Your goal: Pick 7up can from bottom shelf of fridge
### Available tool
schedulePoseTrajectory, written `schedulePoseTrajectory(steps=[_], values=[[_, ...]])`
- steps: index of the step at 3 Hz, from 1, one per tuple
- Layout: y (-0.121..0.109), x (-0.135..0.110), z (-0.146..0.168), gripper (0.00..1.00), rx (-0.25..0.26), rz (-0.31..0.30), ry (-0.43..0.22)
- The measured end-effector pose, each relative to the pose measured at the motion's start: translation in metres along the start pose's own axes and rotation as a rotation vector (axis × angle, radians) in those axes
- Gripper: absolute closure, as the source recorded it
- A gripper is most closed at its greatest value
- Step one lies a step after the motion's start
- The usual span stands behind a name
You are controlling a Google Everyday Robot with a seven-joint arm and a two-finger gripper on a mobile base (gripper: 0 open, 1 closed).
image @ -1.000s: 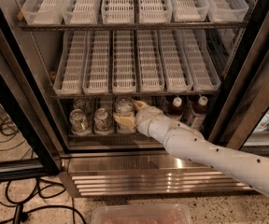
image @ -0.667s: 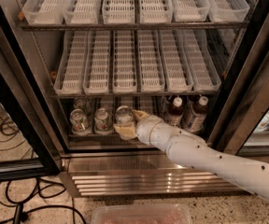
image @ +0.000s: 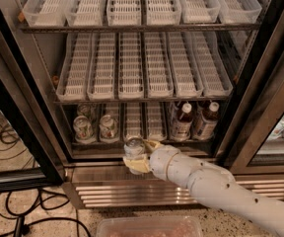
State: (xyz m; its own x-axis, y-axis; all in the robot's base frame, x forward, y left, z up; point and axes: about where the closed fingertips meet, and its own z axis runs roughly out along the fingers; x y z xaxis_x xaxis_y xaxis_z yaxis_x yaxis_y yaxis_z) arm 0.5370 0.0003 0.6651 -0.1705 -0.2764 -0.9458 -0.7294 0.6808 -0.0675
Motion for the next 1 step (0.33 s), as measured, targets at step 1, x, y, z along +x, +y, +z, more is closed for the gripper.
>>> schedulePoseTrajectory(steps=[1], values=[[-0.0063, -0.0011, -0.0070, 1.00, 0.018, 0.006, -0.005]])
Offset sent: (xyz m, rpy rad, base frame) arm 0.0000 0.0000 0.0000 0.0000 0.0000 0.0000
